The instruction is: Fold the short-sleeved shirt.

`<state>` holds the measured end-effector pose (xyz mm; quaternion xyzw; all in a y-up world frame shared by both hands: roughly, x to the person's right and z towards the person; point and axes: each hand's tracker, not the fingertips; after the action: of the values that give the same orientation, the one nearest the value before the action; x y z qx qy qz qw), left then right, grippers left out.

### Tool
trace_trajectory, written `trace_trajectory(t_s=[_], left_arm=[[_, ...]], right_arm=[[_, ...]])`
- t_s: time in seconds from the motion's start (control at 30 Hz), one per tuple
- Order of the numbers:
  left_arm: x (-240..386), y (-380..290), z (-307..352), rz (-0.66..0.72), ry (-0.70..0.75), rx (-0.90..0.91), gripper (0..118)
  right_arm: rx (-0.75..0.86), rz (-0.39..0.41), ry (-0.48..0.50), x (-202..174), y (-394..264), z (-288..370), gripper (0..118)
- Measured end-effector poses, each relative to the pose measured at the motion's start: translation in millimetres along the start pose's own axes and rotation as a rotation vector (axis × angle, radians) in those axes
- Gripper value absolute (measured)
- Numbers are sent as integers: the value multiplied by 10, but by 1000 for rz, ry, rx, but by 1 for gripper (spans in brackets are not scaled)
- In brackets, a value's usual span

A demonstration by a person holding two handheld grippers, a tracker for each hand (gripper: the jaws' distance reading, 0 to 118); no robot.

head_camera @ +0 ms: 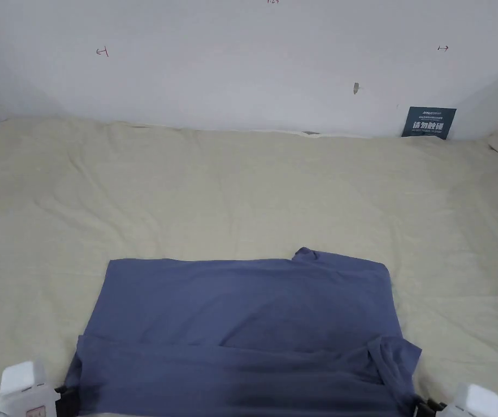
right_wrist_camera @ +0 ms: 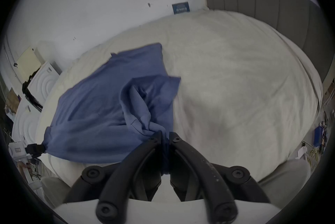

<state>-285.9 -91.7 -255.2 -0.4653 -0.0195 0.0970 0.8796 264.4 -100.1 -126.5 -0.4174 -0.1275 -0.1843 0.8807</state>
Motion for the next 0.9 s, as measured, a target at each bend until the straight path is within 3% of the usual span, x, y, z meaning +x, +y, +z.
trace_trajectory(t_s=[0.2,0.33,0.37,0.4,0.43,0.47,0.5,0.53,0.57,0.6,0.63,0.9], left_arm=[[-107,-175,-182,53,22,-26,9],[-16,-98,-141,-1,53,-44,14],[18,-82,-111,-6,57,-43,25],[44,-58,-69,-5,56,-42,56],[71,-22,-8,-5,58,-37,56],[91,17,74,-2,48,-13,65],[113,61,152,0,20,19,81],[151,113,247,6,-5,62,103],[202,171,356,9,-19,113,115],[248,230,482,5,-30,162,118],[306,295,597,-2,-49,207,117],[922,576,1330,-110,-108,591,117]], right_arm=[[-38,-28,-35,75,-221,-209,9],[-38,14,-59,69,-143,-230,11],[-33,20,-58,60,-117,-188,13],[-19,29,-50,53,-90,-145,28],[5,46,-46,33,-42,-58,28],[44,65,-55,5,31,27,35],[77,84,-61,-21,107,108,49],[112,108,-58,-171,208,315,72],[154,125,-55,-233,304,442,91],[206,139,-55,-286,387,562,106],[259,159,-55,-348,469,694,110],[573,245,11,-772,815,1399,109]])
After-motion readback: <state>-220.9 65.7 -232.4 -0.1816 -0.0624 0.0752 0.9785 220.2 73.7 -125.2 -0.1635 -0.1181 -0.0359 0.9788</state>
